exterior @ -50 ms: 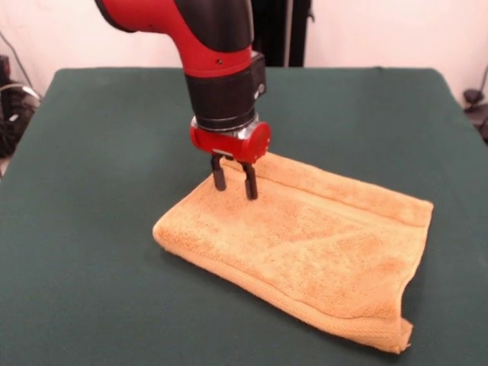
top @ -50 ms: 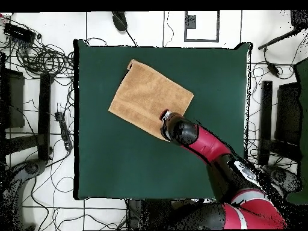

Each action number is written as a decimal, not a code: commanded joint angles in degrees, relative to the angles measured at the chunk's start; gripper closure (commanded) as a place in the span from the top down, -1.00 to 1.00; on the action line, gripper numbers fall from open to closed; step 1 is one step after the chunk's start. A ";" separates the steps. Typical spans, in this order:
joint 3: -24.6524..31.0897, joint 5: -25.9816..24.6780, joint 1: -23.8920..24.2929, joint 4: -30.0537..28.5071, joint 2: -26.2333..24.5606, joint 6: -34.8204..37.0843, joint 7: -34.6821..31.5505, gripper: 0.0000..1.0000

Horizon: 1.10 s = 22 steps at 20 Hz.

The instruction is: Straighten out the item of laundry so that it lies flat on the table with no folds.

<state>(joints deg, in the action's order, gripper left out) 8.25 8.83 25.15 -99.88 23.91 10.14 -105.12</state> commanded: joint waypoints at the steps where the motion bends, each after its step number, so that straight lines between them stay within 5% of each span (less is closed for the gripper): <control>1: 3.01 1.83 -0.07 -9.63 -5.64 11.00 -8.81 1.00; 14: 9.27 5.31 2.33 -12.65 -4.75 12.81 -10.00 1.00; 17: 9.47 4.48 1.38 -11.41 -6.56 4.79 -10.96 1.00; 22: 18.41 1.02 7.70 -10.79 -13.74 -6.81 -9.22 1.00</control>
<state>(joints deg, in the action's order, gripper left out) 12.88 10.77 31.32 -105.11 24.07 12.09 -105.12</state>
